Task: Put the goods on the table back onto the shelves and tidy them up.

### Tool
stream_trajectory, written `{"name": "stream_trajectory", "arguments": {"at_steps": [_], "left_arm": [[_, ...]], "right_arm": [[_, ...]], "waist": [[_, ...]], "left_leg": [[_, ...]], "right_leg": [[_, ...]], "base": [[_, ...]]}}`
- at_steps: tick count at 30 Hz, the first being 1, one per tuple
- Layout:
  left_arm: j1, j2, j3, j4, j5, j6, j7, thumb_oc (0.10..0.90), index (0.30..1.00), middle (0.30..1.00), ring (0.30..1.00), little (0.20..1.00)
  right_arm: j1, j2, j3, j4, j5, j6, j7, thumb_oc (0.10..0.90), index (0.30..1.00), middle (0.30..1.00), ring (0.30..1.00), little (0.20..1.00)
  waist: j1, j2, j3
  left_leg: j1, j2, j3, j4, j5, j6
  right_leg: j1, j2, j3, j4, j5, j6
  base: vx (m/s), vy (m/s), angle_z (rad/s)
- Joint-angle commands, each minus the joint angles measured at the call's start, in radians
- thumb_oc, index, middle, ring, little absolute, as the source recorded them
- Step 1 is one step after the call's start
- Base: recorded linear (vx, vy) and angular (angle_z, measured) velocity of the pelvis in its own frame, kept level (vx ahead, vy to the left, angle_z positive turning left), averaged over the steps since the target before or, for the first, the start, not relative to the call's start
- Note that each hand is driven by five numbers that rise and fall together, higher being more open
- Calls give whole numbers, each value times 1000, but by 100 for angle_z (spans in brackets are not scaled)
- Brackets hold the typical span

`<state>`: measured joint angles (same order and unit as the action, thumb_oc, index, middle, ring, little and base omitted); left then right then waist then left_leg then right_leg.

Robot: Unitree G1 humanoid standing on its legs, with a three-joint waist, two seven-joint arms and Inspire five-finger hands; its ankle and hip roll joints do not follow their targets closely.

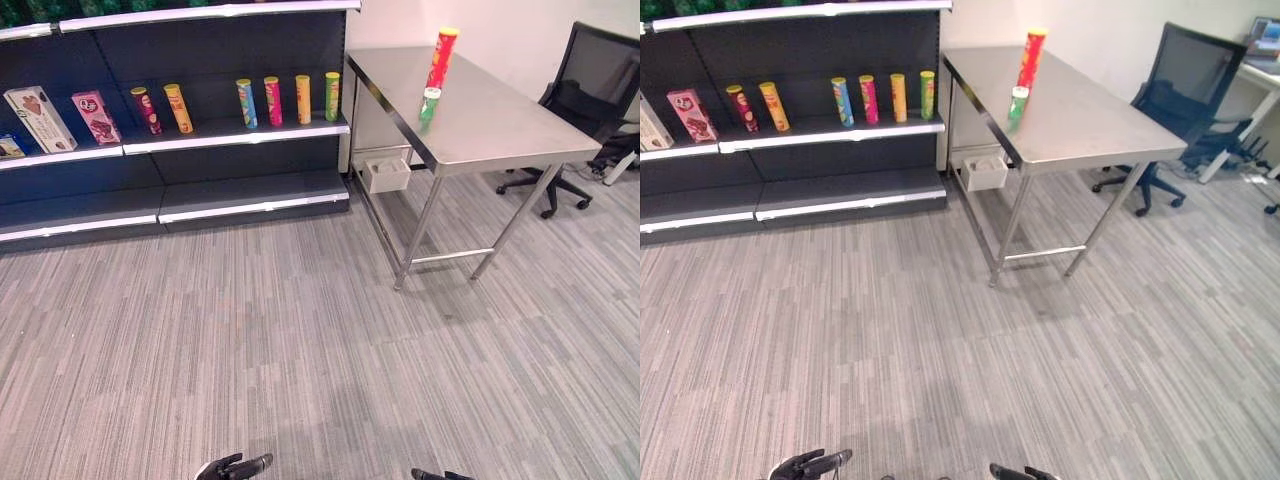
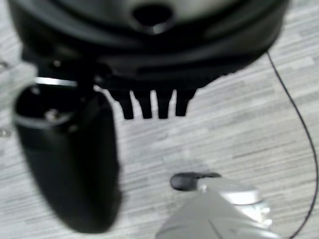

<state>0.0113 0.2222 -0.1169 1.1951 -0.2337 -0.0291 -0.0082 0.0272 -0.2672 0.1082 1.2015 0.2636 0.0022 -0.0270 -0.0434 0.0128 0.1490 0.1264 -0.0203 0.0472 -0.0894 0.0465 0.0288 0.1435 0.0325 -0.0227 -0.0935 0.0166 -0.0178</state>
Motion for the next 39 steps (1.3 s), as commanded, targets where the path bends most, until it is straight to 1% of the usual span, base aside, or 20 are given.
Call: {"name": "stream_trajectory", "arguments": {"at_steps": [1,6,18,22,29,35,37,38,39], "left_arm": [[-54,26,-14,-5,-12,-46,2,800,900,900,900,900],[-58,23,-19,-7,6,-48,16,800,900,900,900,900],[-38,16,-16,17,11,-41,1,800,900,900,900,900],[-28,16,-5,-5,-19,-42,0,800,900,900,900,900],[-26,13,2,27,-17,-35,0,800,900,900,900,900],[-42,16,11,-3,-71,-37,10,800,900,900,900,900],[-45,18,17,-24,-105,-41,15,800,900,900,900,900],[-46,19,17,-35,-112,-40,15,800,900,900,900,900],[-54,22,12,-53,-124,-42,19,800,900,900,900,900]], "right_arm": [[-37,-45,-8,-25,29,-30,-13,800,900,900,900,900],[-34,-40,-4,-30,29,-33,-16,800,900,900,900,900],[-29,-44,-4,-41,29,-32,-8,800,900,900,900,900],[-26,-46,-10,-56,42,-33,-7,800,900,900,900,900],[-37,-41,-7,-56,50,-32,-5,800,900,900,900,900],[-39,-46,-6,-66,62,-37,-9,800,900,900,900,900],[-37,-51,-7,-71,67,-43,-12,800,900,900,900,900],[-35,-52,-7,-75,67,-42,-14,800,900,900,900,900],[-35,-59,-9,-91,74,-46,-19,800,900,900,900,900]], "waist": [[0,-26,-6],[-1,-26,-5],[3,-19,0],[6,-17,3],[14,-18,14],[16,-30,43],[19,-40,67],[21,-43,76],[27,-50,107]], "left_leg": [[35,51,-40,2,-93,-71],[38,52,-41,2,-93,-72],[45,50,-48,2,-95,-70],[47,51,-50,2,-95,-71],[44,60,-48,25,-99,-75],[-26,66,-64,143,-118,-93],[-81,55,-79,250,-122,-106],[-111,52,-84,302,-114,-110],[-188,46,-99,415,-55,-118]], "right_leg": [[3,-79,-5,6,-47,134],[5,-78,-5,6,-48,133],[17,-79,-11,6,-55,131],[20,-80,-13,6,-57,130],[24,-75,-21,6,-62,122],[16,-67,-26,16,-71,101],[14,-62,-25,26,-79,85],[15,-61,-27,30,-83,78],[19,-62,-29,36,-83,68]], "base": [[0,0,0],[0,0,0],[2,-3,0],[3,-8,0],[16,-45,0],[-4,-84,3],[-16,-115,10],[-61,-125,19],[-74,-102,21]]}}
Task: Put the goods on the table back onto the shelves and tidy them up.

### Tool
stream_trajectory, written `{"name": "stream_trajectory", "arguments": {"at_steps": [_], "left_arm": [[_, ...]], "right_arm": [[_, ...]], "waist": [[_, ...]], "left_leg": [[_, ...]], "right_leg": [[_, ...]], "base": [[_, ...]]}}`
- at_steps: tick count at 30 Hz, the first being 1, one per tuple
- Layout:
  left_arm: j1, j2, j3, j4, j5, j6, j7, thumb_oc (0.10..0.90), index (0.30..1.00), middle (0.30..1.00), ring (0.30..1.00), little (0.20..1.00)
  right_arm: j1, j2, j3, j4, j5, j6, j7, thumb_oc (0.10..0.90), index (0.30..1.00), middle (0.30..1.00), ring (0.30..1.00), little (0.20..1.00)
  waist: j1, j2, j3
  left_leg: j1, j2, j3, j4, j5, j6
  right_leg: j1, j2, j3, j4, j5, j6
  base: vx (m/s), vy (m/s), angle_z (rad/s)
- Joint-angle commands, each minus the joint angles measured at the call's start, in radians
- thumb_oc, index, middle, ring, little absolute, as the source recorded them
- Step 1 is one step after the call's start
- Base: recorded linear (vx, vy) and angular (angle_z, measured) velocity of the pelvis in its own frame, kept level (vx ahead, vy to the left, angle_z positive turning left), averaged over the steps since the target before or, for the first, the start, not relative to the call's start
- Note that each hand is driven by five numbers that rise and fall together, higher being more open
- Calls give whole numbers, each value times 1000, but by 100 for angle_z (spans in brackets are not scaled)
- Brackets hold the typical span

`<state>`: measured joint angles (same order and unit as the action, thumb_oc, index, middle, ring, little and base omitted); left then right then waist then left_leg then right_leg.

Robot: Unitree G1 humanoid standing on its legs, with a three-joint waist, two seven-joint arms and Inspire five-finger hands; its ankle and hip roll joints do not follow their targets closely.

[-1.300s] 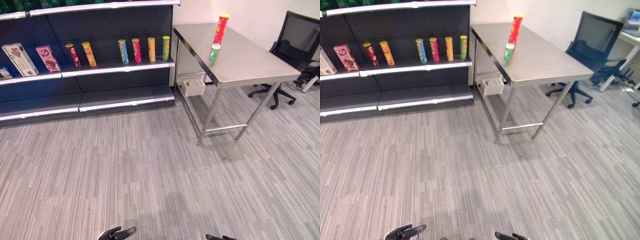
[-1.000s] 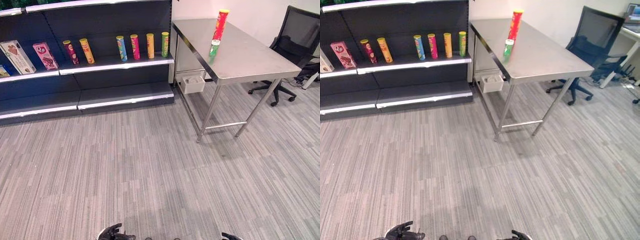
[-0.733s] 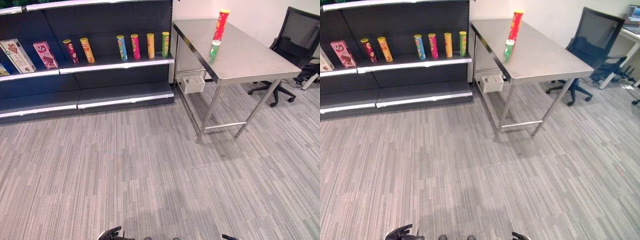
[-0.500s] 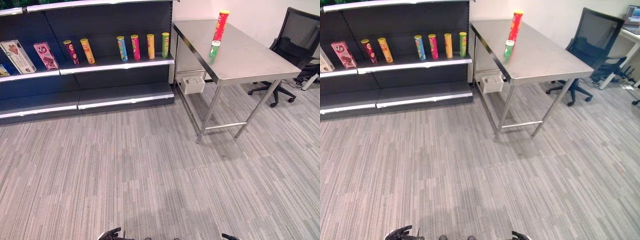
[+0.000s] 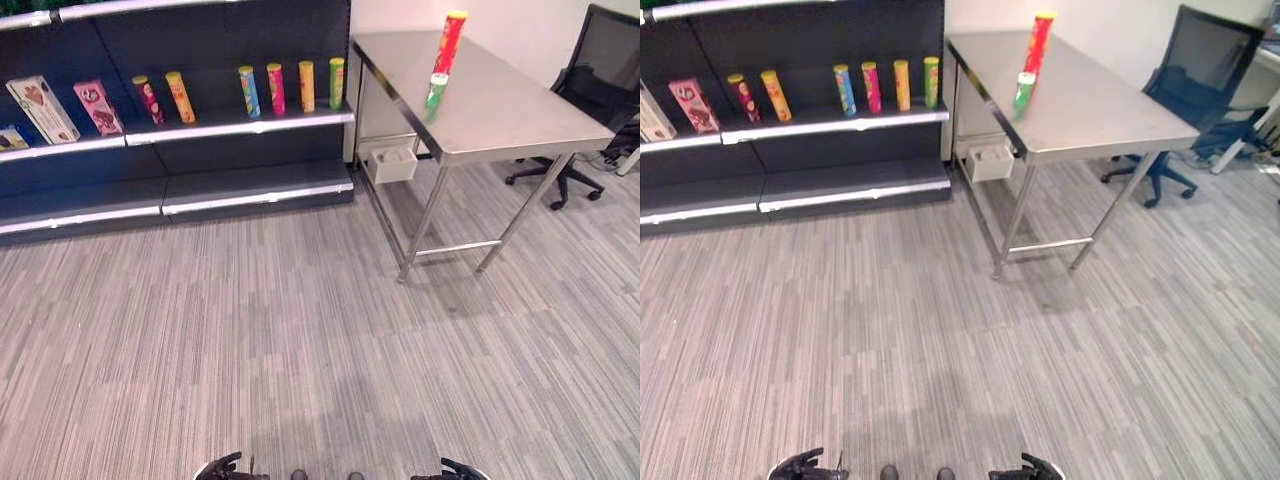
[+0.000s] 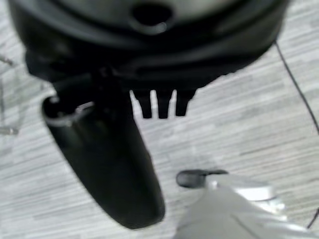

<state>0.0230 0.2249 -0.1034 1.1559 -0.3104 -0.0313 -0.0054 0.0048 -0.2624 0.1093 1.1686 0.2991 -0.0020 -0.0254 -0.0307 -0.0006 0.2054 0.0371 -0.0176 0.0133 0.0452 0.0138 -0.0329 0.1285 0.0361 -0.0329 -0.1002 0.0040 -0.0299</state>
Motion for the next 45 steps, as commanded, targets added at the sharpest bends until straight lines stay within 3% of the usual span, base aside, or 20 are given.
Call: {"name": "stream_trajectory", "arguments": {"at_steps": [1,4,6,8,11,13,15,16,17,18,21,23,25,26,29,32,35,38,41,45], "left_arm": [[-72,19,-5,-24,-49,-37,16,800,900,900,900,900],[-81,16,-8,-19,-59,-40,23,800,900,900,900,900],[-79,12,-12,-11,-49,-35,19,800,900,900,900,900],[-73,9,-20,-3,-35,-39,17,800,900,900,900,900],[-65,12,-16,24,-7,-37,11,800,900,900,900,900],[-50,9,-4,34,-5,-43,16,800,900,900,900,900],[-47,14,3,33,3,-44,17,800,900,900,900,900],[-51,30,10,24,13,-42,22,800,900,900,900,900],[-51,30,10,24,13,-42,22,800,900,900,900,900],[-62,46,21,1,3,-42,27,800,900,900,900,900],[-71,62,17,-6,9,-40,32,800,900,900,900,900],[-83,67,17,-11,9,-44,38,800,900,900,900,900],[-93,67,7,-11,24,-47,40,800,900,900,900,900],[-102,65,0,-5,37,-50,41,800,900,900,900,900],[-113,60,0,-4,64,-57,36,800,900,900,900,900],[-113,52,-3,5,86,-59,32,800,900,900,900,900],[-100,38,-11,-4,68,-58,30,800,900,900,900,900],[-93,28,-24,-20,51,-58,27,800,900,900,900,900],[-94,20,-27,-51,5,-54,29,800,900,900,900,900],[-103,6,-40,-43,1,-52,28,800,900,900,900,900]], "right_arm": [[-17,-68,-12,-70,44,-42,-23,800,900,900,900,900],[-28,-75,-12,-79,58,-43,-34,800,900,900,900,900],[-31,-78,-8,-91,57,-42,-34,800,900,900,900,900],[-44,-84,11,-102,48,-46,-37,800,900,900,900,900],[-57,-88,14,-96,35,-45,-34,800,900,900,900,900],[-45,-83,4,-115,21,-48,-34,800,900,900,900,900],[-42,-82,0,-117,14,-45,-30,800,900,900,900,900],[-48,-78,-6,-112,-3,-40,-25,800,900,900,900,900],[-48,-78,-6,-112,-3,-40,-25,800,900,900,900,900],[-60,-83,-12,-139,-9,-41,-27,800,900,900,900,900],[-62,-80,-20,-154,-2,-44,-38,800,900,900,900,900],[-65,-79,-24,-149,2,-43,-40,800,900,900,900,900],[-69,-81,-22,-145,2,-42,-44,800,900,900,900,900],[-73,-81,-21,-132,8,-40,-46,800,900,900,900,900],[-63,-77,-23,-123,6,-38,-44,800,900,900,900,900],[-56,-85,-17,-110,0,-40,-40,800,900,900,900,900],[-45,-103,-9,-108,0,-41,-30,800,900,900,900,900],[-43,-114,1,-102,4,-44,-24,800,900,900,900,900],[-56,-118,22,-89,-4,-37,-23,800,900,900,900,900],[-68,-112,32,-50,-2,-30,-26,800,900,900,900,900]], "waist": [[12,-38,63],[14,-47,75],[25,-45,65],[50,-28,56],[69,-15,32],[70,-5,-1],[75,-13,-15],[82,-25,-22],[82,-25,-23],[66,-23,15],[51,10,45],[32,20,60],[18,14,70],[1,-1,76],[-37,-19,89],[-45,-28,74],[-57,-9,42],[-56,4,26],[-34,-17,71],[-16,-32,85]], "left_leg": [[-151,38,-79,351,3,-56],[-238,34,-57,375,1,-40],[-258,33,-40,248,-6,-32],[-297,42,-33,37,78,-38],[-318,49,-13,-133,111,-54],[-286,39,5,-122,183,-50],[-275,25,16,-114,173,-38],[-214,2,29,-109,130,-1],[-214,2,29,-109,130,-1],[-141,-29,27,-105,81,46],[-72,-10,38,-116,40,65],[-18,-3,44,-124,0,55],[17,-3,50,-131,-26,45],[50,-15,46,-133,-52,38],[129,-32,14,-133,-108,28],[194,-31,-22,-133,-172,23],[233,30,-37,-114,-195,-3],[204,59,-41,24,-169,-38],[5,63,-22,486,29,-86],[-115,108,81,450,-8,-51]], "right_leg": [[32,-60,-25,45,-69,72],[53,-57,-33,28,-84,69],[64,-55,-28,13,-97,80],[83,-43,-11,13,-134,93],[118,-42,20,13,-174,105],[144,-75,38,13,-192,127],[155,-109,39,16,-185,146],[78,-167,51,222,-162,185],[78,-167,51,222,-162,185],[-57,-196,57,519,21,198],[-176,-225,-15,694,84,175],[-222,-247,-151,551,4,161],[-246,-226,-215,379,-10,170],[-261,-191,-207,215,32,192],[-351,-137,-178,23,130,232],[-352,-135,-193,13,163,225],[-297,-103,-187,13,159,195],[-242,-78,-190,16,117,160],[-128,-74,-181,19,35,94],[-70,-88,-173,13,-8,89]], "base": [[-42,-114,22],[125,-42,33],[257,63,11],[354,124,-4],[357,145,-10],[467,338,-39],[436,332,-90],[449,333,-128],[457,439,-93],[151,210,-53],[220,282,14],[362,73,11],[380,-70,-11],[426,-109,3],[471,-115,3],[496,-194,66],[508,-330,29],[330,-244,32],[231,-259,-6],[191,-112,-5]]}}
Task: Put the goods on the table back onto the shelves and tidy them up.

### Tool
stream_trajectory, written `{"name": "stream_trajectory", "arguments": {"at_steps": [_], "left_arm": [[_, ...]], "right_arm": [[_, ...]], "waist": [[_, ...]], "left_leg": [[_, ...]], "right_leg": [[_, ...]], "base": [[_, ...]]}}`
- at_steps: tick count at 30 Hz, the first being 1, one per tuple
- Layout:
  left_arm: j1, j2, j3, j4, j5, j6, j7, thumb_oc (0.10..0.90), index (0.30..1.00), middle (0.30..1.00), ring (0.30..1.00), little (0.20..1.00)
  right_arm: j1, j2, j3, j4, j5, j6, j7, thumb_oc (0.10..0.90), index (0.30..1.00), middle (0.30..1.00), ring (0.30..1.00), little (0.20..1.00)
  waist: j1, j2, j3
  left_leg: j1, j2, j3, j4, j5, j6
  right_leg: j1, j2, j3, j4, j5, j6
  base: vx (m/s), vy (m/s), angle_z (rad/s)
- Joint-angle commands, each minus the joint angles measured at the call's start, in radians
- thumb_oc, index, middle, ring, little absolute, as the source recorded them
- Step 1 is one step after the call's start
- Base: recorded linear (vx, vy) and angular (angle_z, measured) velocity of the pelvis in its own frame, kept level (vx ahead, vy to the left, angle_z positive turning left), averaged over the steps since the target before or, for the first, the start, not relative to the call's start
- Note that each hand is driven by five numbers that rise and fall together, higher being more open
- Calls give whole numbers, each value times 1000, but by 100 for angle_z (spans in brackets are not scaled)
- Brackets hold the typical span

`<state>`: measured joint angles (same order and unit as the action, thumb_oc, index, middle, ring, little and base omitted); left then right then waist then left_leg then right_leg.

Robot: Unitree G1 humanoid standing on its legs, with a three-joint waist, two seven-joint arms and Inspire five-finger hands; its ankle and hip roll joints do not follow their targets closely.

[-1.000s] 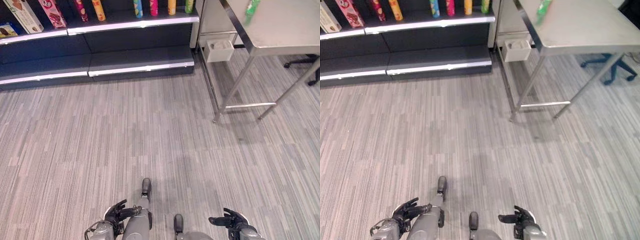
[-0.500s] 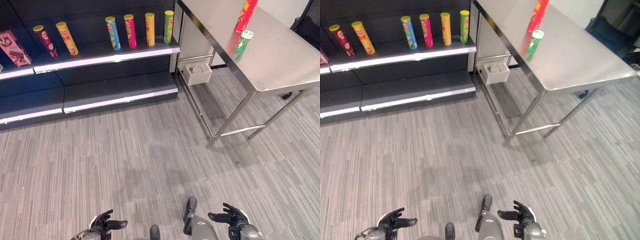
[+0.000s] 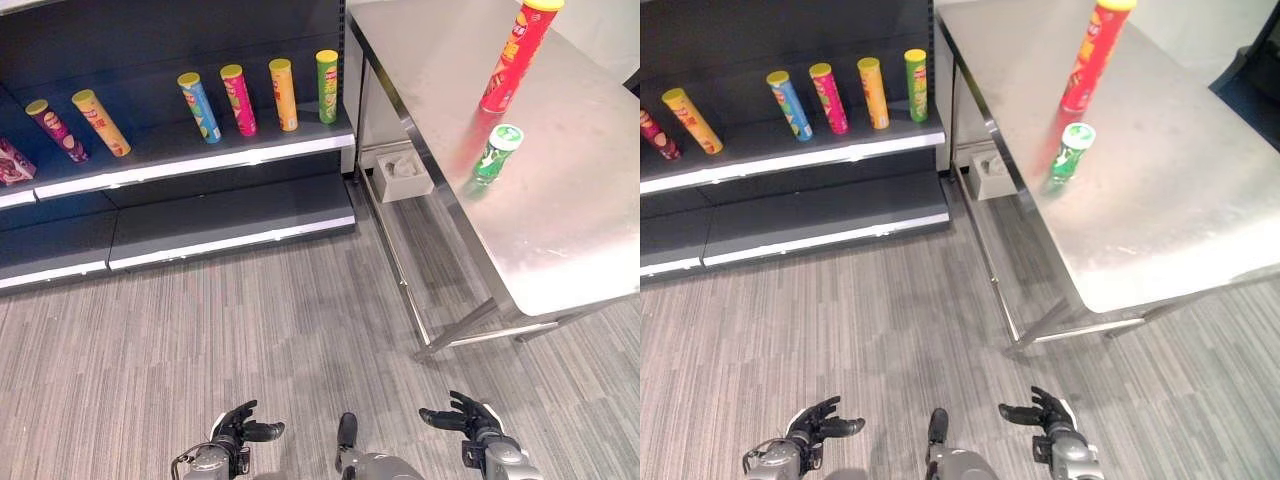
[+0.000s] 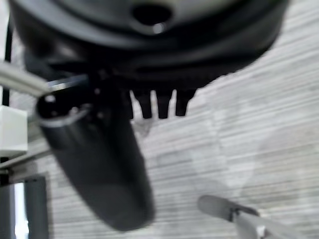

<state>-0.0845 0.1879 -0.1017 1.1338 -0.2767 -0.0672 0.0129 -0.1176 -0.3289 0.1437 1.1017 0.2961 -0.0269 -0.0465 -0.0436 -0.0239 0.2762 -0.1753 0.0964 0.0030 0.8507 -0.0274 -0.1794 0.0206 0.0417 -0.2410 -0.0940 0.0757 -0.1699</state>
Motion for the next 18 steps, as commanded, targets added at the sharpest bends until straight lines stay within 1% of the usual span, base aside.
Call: {"name": "stream_trajectory", "arguments": {"at_steps": [1,2,3,4,6,7,9,10,11,13,15,16,17,18], "left_arm": [[4,43,-42,-21,-33,-16,10,800,900,900,900,900],[3,42,-52,-16,-18,-16,10,800,900,900,900,900],[5,41,-58,-13,-12,-15,9,800,900,900,900,900],[7,42,-59,-10,-9,-14,7,800,900,900,900,900],[12,40,-60,-4,-15,-18,9,800,900,900,900,900],[10,40,-61,1,-18,-19,9,800,900,900,900,900],[8,41,-62,4,-20,-21,9,800,900,900,900,900],[10,41,-60,10,-18,-20,9,800,900,900,900,900],[14,43,-58,12,-16,-21,7,800,900,900,900,900],[19,45,-56,16,-6,-21,8,800,900,900,900,900],[19,50,-51,18,-8,-22,9,800,900,900,900,900],[16,61,-48,19,-5,-24,11,800,900,900,900,900],[15,61,-48,19,-5,-24,11,800,900,900,900,900],[10,67,-43,17,-10,-24,14,800,900,900,900,900]], "right_arm": [[55,-46,-2,17,1,-5,-4,800,900,900,900,900],[55,-44,-2,32,-2,-4,-5,800,900,900,900,900],[54,-44,0,43,-6,-3,-6,800,900,900,900,900],[56,-44,2,46,-11,-2,-6,800,900,900,900,900],[60,-44,7,59,-23,-3,-9,800,900,900,900,900],[60,-45,6,61,-25,-5,-11,800,900,900,900,900],[60,-45,5,62,-27,-4,-11,800,900,900,900,900],[63,-44,4,65,-29,-2,-6,800,900,900,900,900],[64,-45,3,62,-31,-3,-4,800,900,900,900,900],[66,-44,-1,60,-32,-2,-3,800,900,900,900,900],[64,-39,-10,60,-21,-2,-5,800,900,900,900,900],[60,-32,-11,57,-19,-2,-4,800,900,900,900,900],[60,-32,-11,57,-19,-2,-4,800,900,900,900,900],[54,-31,-12,58,-18,-1,-5,800,900,900,900,900]], "waist": [[0,-8,17],[3,-8,14],[15,-1,19],[23,9,10],[49,27,8],[53,31,9],[55,34,10],[56,41,6],[56,45,1],[57,45,-10],[57,40,-19],[57,31,-30],[58,31,-30],[57,25,-32]], "left_leg": [[101,-5,94,-355,31,95],[76,-4,101,-500,1,103],[69,-12,78,-599,9,100],[55,-22,40,-684,42,94],[27,-45,-91,-811,120,79],[19,-49,-125,-848,138,70],[14,-50,-131,-869,149,65],[23,-46,-130,-883,158,64],[33,-47,-135,-881,152,63],[55,-53,-135,-890,144,66],[76,-56,-108,-893,134,74],[93,-60,-78,-899,120,88],[94,-60,-77,-899,119,88],[96,-63,-62,-896,111,97]], "right_leg": [[41,-92,38,7,-80,230],[44,-102,42,7,-88,243],[56,-98,53,7,-98,250],[57,-88,61,7,-105,253],[80,-68,96,7,-123,256],[97,-64,108,7,-132,255],[111,-65,122,7,-143,257],[121,-61,138,7,-151,259],[126,-64,154,7,-156,262],[130,-76,171,7,-153,265],[128,-95,187,7,-150,276],[121,-116,205,7,-144,288],[120,-116,206,7,-144,288],[114,-128,212,7,-138,296]], "base": [[211,46,-5],[236,80,2],[304,113,-8],[242,104,-22],[255,94,-21],[242,99,-40],[145,82,-73],[151,140,-77],[190,185,-60],[160,192,-70],[159,241,-57],[124,201,-32],[102,197,-39],[59,178,-50]]}}
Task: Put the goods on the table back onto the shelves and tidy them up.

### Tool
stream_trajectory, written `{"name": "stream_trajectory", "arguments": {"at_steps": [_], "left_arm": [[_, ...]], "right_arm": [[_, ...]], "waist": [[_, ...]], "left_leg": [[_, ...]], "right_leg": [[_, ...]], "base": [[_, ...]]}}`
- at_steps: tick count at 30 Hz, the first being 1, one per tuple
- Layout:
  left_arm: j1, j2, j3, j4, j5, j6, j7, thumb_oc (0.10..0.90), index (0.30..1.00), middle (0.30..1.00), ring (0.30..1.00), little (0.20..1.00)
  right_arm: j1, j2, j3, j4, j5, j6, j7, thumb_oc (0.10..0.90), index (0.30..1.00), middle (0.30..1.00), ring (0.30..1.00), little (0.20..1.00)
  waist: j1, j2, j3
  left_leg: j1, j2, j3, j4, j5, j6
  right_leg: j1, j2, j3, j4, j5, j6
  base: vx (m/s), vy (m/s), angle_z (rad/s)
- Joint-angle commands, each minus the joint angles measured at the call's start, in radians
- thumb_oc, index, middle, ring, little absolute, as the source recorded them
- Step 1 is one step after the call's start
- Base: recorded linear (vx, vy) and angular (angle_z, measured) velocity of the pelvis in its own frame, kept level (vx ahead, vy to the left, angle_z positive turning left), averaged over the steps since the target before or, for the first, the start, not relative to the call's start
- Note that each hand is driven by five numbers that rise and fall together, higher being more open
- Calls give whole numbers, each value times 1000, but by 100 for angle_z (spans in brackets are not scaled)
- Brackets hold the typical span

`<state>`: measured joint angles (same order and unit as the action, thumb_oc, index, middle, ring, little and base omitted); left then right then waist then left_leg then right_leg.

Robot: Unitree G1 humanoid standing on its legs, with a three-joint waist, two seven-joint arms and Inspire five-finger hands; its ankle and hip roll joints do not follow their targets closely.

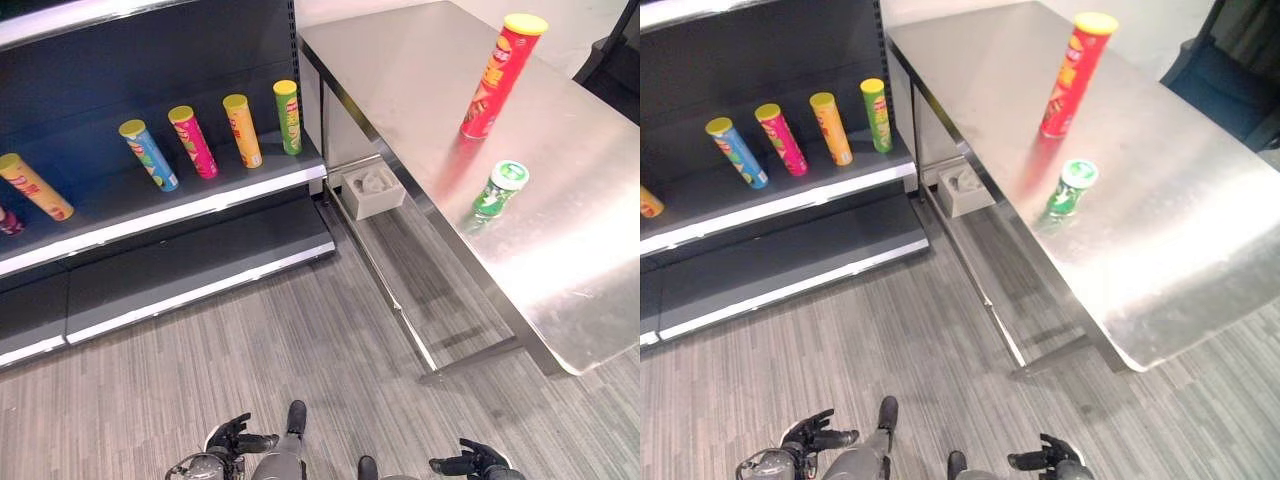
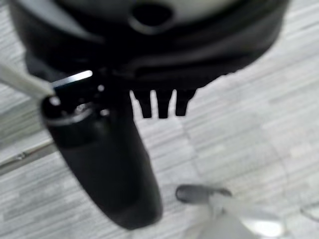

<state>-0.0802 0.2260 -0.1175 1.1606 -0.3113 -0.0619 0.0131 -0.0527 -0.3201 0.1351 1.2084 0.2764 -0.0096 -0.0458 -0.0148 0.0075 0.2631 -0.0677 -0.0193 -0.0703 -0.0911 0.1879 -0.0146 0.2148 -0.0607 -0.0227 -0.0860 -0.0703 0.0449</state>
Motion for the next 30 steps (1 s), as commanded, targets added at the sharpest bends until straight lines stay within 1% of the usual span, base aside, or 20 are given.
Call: {"name": "stream_trajectory", "arguments": {"at_steps": [1,2,3,4,5,6,7,8,9,10,11,12,13,15,18,22,25,28,29,30], "left_arm": [[-3,39,-22,-16,17,-30,18,800,900,900,900,900],[-13,48,-20,-24,11,-31,21,800,900,900,900,900],[-13,48,-20,-24,11,-31,21,800,900,900,900,900],[-25,56,-19,-31,8,-31,22,800,900,900,900,900],[-29,60,-17,-32,12,-30,23,800,900,900,900,900],[-29,60,-17,-32,12,-30,23,800,900,900,900,900],[-34,64,-18,-38,12,-30,25,800,900,900,900,900],[-41,67,-21,-40,9,-31,25,800,900,900,900,900],[-50,76,-27,-39,14,-30,27,800,900,900,900,900],[-64,86,-29,-47,10,-34,31,800,900,900,900,900],[-71,98,-38,-32,28,-21,33,800,900,900,900,900],[-73,94,-33,-31,29,-26,27,800,900,900,900,900],[-67,80,-31,-32,17,-34,27,800,900,900,900,900],[-63,74,-33,-36,4,-39,24,800,900,900,900,900],[-61,64,-37,-34,7,-37,22,800,900,900,900,900],[-51,57,-35,-33,5,-36,21,800,900,900,900,900],[-39,68,-22,-59,4,-36,16,800,900,900,900,900],[-18,78,1,-89,15,-34,8,800,900,900,900,900],[-11,78,10,-93,25,-34,5,800,900,900,900,900],[-10,75,8,-94,26,-34,5,800,900,900,900,900]], "right_arm": [[-17,-35,-7,-45,5,-18,-8,800,900,900,900,900],[-23,-33,-16,-46,11,-18,-11,800,900,900,900,900],[-23,-33,-16,-46,11,-18,-11,800,900,900,900,900],[-29,-33,-23,-49,11,-19,-13,800,900,900,900,900],[-33,-33,-24,-50,9,-18,-13,800,900,900,900,900],[-33,-33,-24,-50,9,-18,-13,800,900,900,900,900],[-39,-36,-24,-49,7,-18,-12,800,900,900,900,900],[-44,-39,-23,-52,5,-19,-15,800,900,900,900,900],[-47,-34,-15,-57,0,-19,-17,800,900,900,900,900],[-42,-38,-14,-46,-6,-15,-19,800,900,900,900,900],[-35,-42,-19,-34,-4,-6,-16,800,900,900,900,900],[-32,-40,-23,-24,-7,-6,-11,800,900,900,900,900],[-18,-40,-27,-10,-9,-6,-12,800,900,900,900,900],[-9,-48,-44,-10,8,-10,-13,800,900,900,900,900],[-3,-54,-65,-3,31,-10,-21,800,900,900,900,900],[22,-63,-119,6,68,-16,-30,800,900,900,900,900],[59,-114,-256,10,149,-26,-52,800,900,900,900,900],[114,-198,-424,-58,219,-50,-88,800,900,900,900,900],[135,-241,-489,-102,235,-62,-105,800,900,900,900,900],[139,-242,-493,-107,234,-60,-106,800,900,900,900,900]], "waist": [[31,-15,-21],[31,-19,-17],[32,-20,-18],[29,-21,-5],[26,-22,4],[27,-22,4],[23,-23,19],[19,-21,32],[17,-19,42],[18,-30,39],[11,-40,35],[11,-49,30],[7,-64,14],[-1,-70,9],[-13,-73,2],[-29,-71,-12],[-54,-66,-32],[-74,-61,-49],[-83,-59,-55],[-80,-57,-55]], "left_leg": [[-8,44,32,50,-122,-49],[-8,33,52,53,-141,-26],[-8,33,53,54,-142,-26],[-4,28,72,58,-158,-8],[3,29,81,58,-163,-2],[3,29,82,58,-163,-2],[8,31,95,62,-168,5],[6,36,104,67,-171,10],[15,51,121,69,-184,7],[31,67,141,71,-203,-13],[33,63,138,73,-213,-18],[27,62,136,87,-217,-20],[28,66,140,85,-213,-29],[43,78,141,82,-213,-40],[60,98,135,79,-217,-56],[93,113,146,61,-219,-66],[133,123,167,25,-221,-71],[159,123,182,8,-230,-73],[166,121,186,5,-235,-73],[168,122,187,5,-236,-73]], "right_leg": [[-94,-41,10,10,11,92],[-131,-58,24,69,3,104],[-133,-58,26,71,3,104],[-194,-63,35,181,0,124],[-227,-62,38,234,6,132],[-229,-62,39,237,5,132],[-264,-59,37,292,14,144],[-304,-60,31,350,31,148],[-350,-88,-14,395,46,149],[-351,-150,-119,228,83,134],[-333,-146,-122,158,85,130],[-306,-149,-111,95,101,150],[-282,-139,-99,50,131,155],[-263,-128,-104,30,146,148],[-231,-113,-114,5,140,141],[-207,-103,-112,0,129,137],[-196,-97,-101,-1,119,142],[-188,-96,-94,-1,114,149],[-186,-98,-89,-1,114,153],[-185,-97,-89,-1,113,153]], "base": [[65,297,-57],[43,234,-48],[-5,237,-50],[-21,153,-34],[-22,152,-36],[-37,67,-34],[-57,59,-44],[-68,75,-52],[44,-86,-60],[127,-169,-63],[169,-221,-61],[162,-190,-29],[159,-181,2],[146,-163,36],[94,-112,13],[112,-37,-12],[106,27,-9],[107,56,-19],[68,50,-8],[79,74,-5]]}}
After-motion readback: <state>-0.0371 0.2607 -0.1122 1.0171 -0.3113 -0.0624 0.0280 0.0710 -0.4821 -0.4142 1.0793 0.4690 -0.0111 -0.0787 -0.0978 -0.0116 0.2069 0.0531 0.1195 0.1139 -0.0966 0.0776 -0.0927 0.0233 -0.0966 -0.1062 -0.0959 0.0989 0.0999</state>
